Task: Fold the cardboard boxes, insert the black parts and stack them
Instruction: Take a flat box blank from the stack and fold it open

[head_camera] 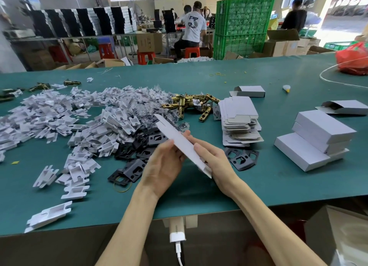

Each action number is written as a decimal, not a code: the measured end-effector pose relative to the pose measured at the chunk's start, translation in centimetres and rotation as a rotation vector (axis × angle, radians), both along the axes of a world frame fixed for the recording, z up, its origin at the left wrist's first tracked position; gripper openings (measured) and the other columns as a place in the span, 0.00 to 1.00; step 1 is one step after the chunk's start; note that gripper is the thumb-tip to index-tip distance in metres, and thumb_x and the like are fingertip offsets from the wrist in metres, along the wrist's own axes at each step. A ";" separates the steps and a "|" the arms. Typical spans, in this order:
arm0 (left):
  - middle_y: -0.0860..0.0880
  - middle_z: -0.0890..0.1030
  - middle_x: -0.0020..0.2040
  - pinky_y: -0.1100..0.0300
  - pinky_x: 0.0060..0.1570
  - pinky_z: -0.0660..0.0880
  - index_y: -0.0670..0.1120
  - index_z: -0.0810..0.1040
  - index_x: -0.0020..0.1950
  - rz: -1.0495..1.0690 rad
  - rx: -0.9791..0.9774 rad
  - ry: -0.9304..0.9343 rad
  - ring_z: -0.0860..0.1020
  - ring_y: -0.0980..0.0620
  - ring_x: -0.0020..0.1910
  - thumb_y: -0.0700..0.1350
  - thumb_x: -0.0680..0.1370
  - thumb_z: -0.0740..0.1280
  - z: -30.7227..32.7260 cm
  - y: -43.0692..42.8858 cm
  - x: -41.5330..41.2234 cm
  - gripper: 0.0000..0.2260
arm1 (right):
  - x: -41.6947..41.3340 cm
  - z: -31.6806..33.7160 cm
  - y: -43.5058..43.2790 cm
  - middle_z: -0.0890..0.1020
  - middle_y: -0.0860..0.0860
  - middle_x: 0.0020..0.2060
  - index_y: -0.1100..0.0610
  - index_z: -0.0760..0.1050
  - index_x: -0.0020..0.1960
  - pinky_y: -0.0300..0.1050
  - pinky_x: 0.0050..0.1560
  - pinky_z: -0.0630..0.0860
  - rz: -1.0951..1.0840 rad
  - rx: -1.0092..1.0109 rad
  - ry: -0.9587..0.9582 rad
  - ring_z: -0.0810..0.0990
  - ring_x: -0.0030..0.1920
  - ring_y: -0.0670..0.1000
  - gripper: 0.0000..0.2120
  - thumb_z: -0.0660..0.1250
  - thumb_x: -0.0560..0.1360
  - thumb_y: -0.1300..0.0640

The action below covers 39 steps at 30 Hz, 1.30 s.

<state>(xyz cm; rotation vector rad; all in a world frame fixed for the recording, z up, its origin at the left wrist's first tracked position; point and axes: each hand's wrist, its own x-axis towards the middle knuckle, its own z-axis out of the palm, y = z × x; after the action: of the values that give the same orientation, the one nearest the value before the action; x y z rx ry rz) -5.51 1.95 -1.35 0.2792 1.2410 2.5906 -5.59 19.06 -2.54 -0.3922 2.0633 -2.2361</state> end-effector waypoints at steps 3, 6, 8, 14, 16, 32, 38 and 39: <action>0.36 0.75 0.73 0.48 0.76 0.68 0.34 0.73 0.72 0.075 -0.091 0.043 0.74 0.41 0.72 0.51 0.69 0.83 -0.2 0.3 -0.3 0.39 | 0.2 0.2 0.1 0.83 0.38 0.42 0.50 0.79 0.68 0.31 0.39 0.73 -0.021 -0.031 -0.046 0.80 0.41 0.38 0.16 0.62 0.84 0.49; 0.38 0.79 0.66 0.50 0.68 0.75 0.30 0.70 0.73 0.208 -0.165 0.016 0.77 0.39 0.65 0.52 0.68 0.82 -0.2 0.6 -0.5 0.43 | 0.4 0.5 -0.2 0.83 0.52 0.41 0.52 0.80 0.64 0.39 0.37 0.76 -0.020 -0.020 -0.061 0.80 0.37 0.46 0.24 0.59 0.81 0.37; 0.38 0.81 0.59 0.54 0.57 0.81 0.32 0.74 0.70 0.279 -0.185 0.011 0.80 0.42 0.58 0.55 0.64 0.84 -0.3 0.9 -0.6 0.43 | 0.5 0.7 -0.3 0.84 0.58 0.42 0.55 0.80 0.61 0.41 0.38 0.79 -0.011 -0.025 -0.056 0.82 0.36 0.50 0.29 0.59 0.78 0.33; 0.41 0.86 0.57 0.51 0.56 0.81 0.38 0.79 0.63 0.462 -0.243 0.023 0.84 0.44 0.55 0.66 0.55 0.85 -0.8 1.2 -0.8 0.46 | 0.6 0.5 -0.5 0.80 0.53 0.40 0.63 0.80 0.48 0.38 0.40 0.75 0.030 0.003 -0.052 0.79 0.40 0.50 0.28 0.65 0.76 0.35; 0.40 0.86 0.59 0.44 0.60 0.81 0.40 0.80 0.64 0.479 -0.253 0.018 0.83 0.38 0.59 0.61 0.62 0.83 -1.1 1.2 -0.8 0.38 | 0.6 0.4 -0.5 0.79 0.54 0.40 0.64 0.78 0.45 0.40 0.42 0.73 0.042 0.011 -0.040 0.78 0.42 0.51 0.28 0.65 0.78 0.36; 0.36 0.84 0.61 0.43 0.57 0.82 0.40 0.78 0.68 0.331 -0.200 -0.095 0.84 0.38 0.57 0.49 0.83 0.67 -0.7 1.4 -0.2 0.18 | -0.1 -0.6 0.2 0.85 0.55 0.42 0.60 0.84 0.49 0.40 0.36 0.76 -0.073 -0.091 -0.097 0.81 0.38 0.51 0.13 0.69 0.80 0.50; 0.37 0.83 0.64 0.39 0.65 0.77 0.39 0.77 0.71 0.245 -0.217 -0.104 0.81 0.35 0.64 0.46 0.85 0.64 -0.8 1.3 -0.3 0.17 | 0.3 -0.2 0.0 0.82 0.60 0.41 0.69 0.77 0.45 0.50 0.45 0.72 -0.091 -0.113 -0.068 0.77 0.42 0.56 0.23 0.69 0.80 0.47; 0.38 0.84 0.63 0.41 0.62 0.79 0.40 0.78 0.69 0.248 -0.230 -0.103 0.82 0.37 0.63 0.47 0.84 0.65 -0.7 1.4 -0.2 0.17 | 0.3 -0.2 0.0 0.83 0.64 0.44 0.71 0.78 0.48 0.54 0.48 0.72 -0.106 -0.109 -0.065 0.78 0.44 0.57 0.22 0.67 0.81 0.48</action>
<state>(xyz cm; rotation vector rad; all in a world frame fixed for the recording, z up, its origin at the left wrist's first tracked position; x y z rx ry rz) -5.70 3.33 -2.07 -0.0554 1.6064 2.5864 -5.28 19.02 -2.70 -0.2188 1.9814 -2.3946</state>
